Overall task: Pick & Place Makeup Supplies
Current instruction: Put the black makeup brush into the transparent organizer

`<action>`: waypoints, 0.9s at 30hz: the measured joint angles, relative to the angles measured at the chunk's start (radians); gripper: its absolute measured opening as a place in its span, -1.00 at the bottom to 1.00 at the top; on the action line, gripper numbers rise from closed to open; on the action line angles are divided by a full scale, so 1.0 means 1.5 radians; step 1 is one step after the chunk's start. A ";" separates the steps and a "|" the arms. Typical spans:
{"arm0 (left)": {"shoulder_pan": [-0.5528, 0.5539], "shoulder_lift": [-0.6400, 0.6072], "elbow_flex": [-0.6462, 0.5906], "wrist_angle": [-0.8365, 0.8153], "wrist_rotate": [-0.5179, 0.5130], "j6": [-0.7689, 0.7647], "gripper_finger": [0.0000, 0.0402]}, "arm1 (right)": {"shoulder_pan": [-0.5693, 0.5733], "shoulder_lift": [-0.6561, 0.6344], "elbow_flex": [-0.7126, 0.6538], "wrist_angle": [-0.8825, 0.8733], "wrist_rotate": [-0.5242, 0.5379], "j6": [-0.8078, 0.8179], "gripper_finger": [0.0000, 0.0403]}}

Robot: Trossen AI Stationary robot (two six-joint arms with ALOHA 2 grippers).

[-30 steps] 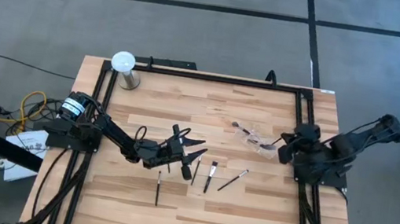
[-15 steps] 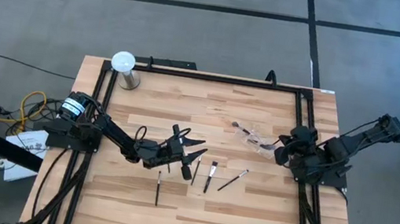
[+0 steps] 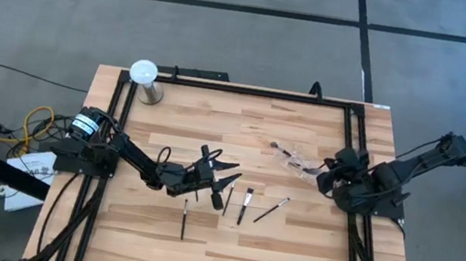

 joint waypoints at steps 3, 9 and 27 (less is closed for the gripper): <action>0.000 0.000 0.000 0.000 0.000 0.000 -0.37 | 0.000 0.023 0.000 0.001 0.001 0.000 -0.93; 0.000 0.000 0.000 0.000 0.000 0.000 -0.37 | 0.000 0.059 0.000 0.005 -0.011 0.015 -0.73; 0.000 0.000 0.000 0.000 0.000 0.000 -0.37 | 0.000 0.102 0.000 0.062 -0.014 0.011 -0.35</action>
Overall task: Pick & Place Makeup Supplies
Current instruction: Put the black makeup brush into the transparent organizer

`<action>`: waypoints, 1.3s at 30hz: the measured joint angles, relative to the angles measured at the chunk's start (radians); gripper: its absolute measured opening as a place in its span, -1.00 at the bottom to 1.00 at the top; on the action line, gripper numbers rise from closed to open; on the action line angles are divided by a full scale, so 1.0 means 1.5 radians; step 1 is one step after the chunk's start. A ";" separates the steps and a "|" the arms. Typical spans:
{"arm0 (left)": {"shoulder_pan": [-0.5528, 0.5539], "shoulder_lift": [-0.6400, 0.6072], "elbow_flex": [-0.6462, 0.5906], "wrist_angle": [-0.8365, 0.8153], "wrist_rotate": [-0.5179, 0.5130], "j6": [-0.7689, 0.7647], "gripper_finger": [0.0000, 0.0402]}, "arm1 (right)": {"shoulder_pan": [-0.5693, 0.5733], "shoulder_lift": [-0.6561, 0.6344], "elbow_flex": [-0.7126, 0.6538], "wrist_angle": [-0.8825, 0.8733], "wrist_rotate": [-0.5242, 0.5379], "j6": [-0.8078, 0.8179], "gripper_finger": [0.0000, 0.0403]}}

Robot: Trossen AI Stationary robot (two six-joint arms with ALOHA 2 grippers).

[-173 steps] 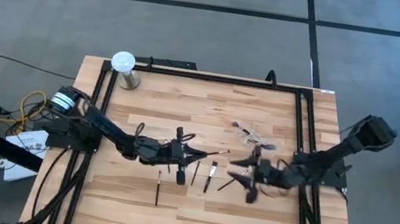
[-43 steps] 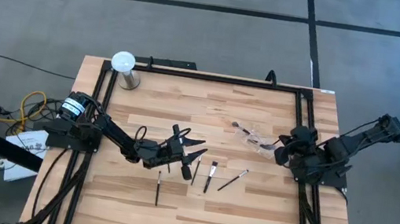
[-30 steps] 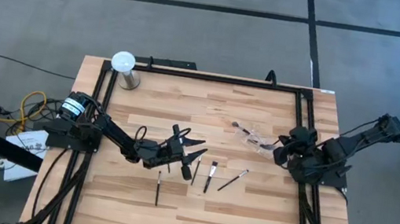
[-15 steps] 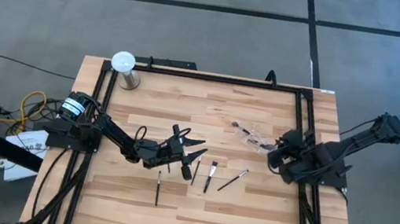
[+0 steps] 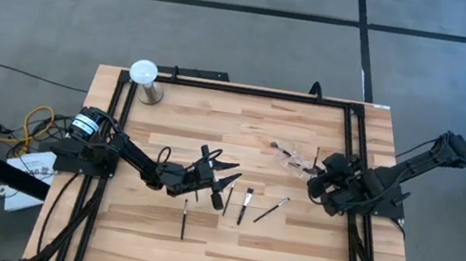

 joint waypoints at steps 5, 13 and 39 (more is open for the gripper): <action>0.000 0.000 0.000 0.000 0.000 0.000 -0.37 | 0.000 0.000 0.000 0.000 0.000 0.000 -0.40; 0.000 0.000 0.000 0.000 0.000 0.000 -0.37 | 0.000 0.000 0.000 0.031 -0.034 0.000 -0.50; 0.000 0.000 0.000 0.002 0.000 0.000 -0.37 | 0.000 0.000 0.000 0.104 0.001 -0.019 -0.63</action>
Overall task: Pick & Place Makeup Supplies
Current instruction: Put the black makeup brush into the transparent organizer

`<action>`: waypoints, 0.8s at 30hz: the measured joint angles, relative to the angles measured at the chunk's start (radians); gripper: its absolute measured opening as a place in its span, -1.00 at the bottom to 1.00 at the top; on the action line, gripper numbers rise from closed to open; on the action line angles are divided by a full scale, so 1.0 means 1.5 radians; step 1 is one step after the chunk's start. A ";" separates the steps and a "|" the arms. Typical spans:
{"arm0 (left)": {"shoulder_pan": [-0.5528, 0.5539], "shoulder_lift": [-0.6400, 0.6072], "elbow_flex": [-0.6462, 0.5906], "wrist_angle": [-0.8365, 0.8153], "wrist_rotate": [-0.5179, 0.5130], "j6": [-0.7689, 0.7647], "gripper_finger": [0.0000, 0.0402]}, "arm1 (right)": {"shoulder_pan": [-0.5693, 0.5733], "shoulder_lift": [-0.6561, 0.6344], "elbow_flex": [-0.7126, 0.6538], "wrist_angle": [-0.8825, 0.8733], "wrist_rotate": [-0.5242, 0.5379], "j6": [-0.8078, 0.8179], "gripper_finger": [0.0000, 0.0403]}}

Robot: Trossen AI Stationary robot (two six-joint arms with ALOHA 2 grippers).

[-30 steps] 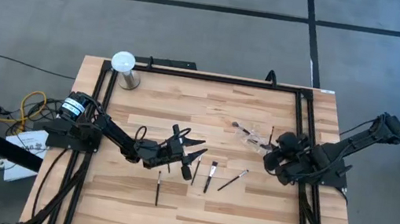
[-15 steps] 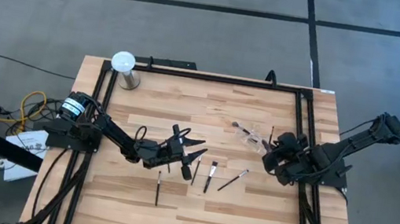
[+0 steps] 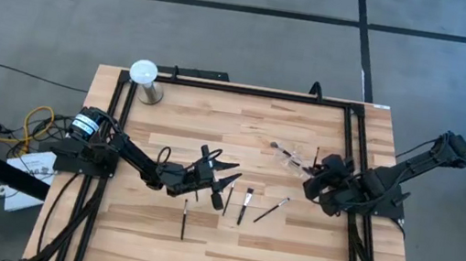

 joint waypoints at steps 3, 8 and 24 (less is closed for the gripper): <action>0.000 0.000 0.000 0.000 0.000 0.000 -0.37 | 0.000 0.000 0.000 0.032 -0.002 -0.002 -0.63; 0.000 0.000 0.000 0.000 0.000 0.000 -0.37 | 0.005 0.000 0.051 0.115 -0.015 -0.088 -0.63; 0.063 -0.057 -0.001 0.000 0.010 0.000 -0.37 | 0.126 0.139 0.092 0.461 -0.015 -0.506 -0.63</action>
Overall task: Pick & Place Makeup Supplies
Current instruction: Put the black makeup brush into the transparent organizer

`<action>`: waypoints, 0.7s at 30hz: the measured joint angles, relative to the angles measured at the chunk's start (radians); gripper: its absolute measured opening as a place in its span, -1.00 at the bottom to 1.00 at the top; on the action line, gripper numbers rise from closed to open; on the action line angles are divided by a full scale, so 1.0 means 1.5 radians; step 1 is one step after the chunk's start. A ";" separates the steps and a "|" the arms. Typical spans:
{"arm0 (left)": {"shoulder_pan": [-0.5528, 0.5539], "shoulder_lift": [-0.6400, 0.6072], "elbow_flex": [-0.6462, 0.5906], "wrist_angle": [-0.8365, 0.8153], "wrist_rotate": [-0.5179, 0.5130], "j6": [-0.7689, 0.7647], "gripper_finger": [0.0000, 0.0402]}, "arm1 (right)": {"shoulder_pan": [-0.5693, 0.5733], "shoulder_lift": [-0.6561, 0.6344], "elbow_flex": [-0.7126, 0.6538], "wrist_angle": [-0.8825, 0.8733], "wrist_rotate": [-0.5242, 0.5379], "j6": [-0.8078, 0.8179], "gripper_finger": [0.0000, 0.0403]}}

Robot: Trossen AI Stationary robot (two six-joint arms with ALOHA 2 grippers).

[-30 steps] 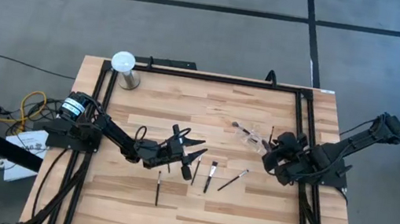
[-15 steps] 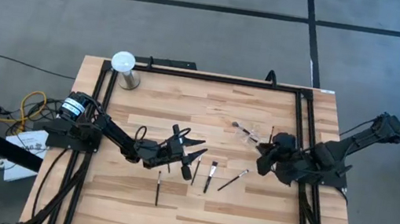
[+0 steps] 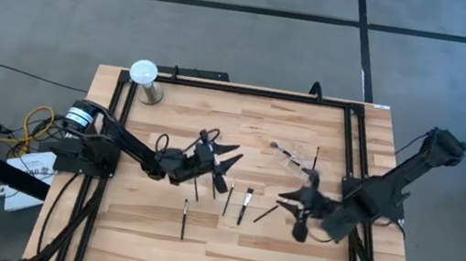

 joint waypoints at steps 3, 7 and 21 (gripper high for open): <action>0.004 -0.031 0.000 -0.001 0.002 0.000 -0.37 | -0.018 0.063 0.000 0.006 -0.016 -0.018 -0.63; 0.005 -0.088 0.000 0.001 0.002 -0.015 -0.37 | -0.057 0.124 0.010 0.003 -0.088 -0.047 -0.54; -0.014 -0.311 -0.077 -0.234 0.045 -0.137 -0.37 | -0.073 0.121 0.152 -0.226 -0.194 -0.070 -0.15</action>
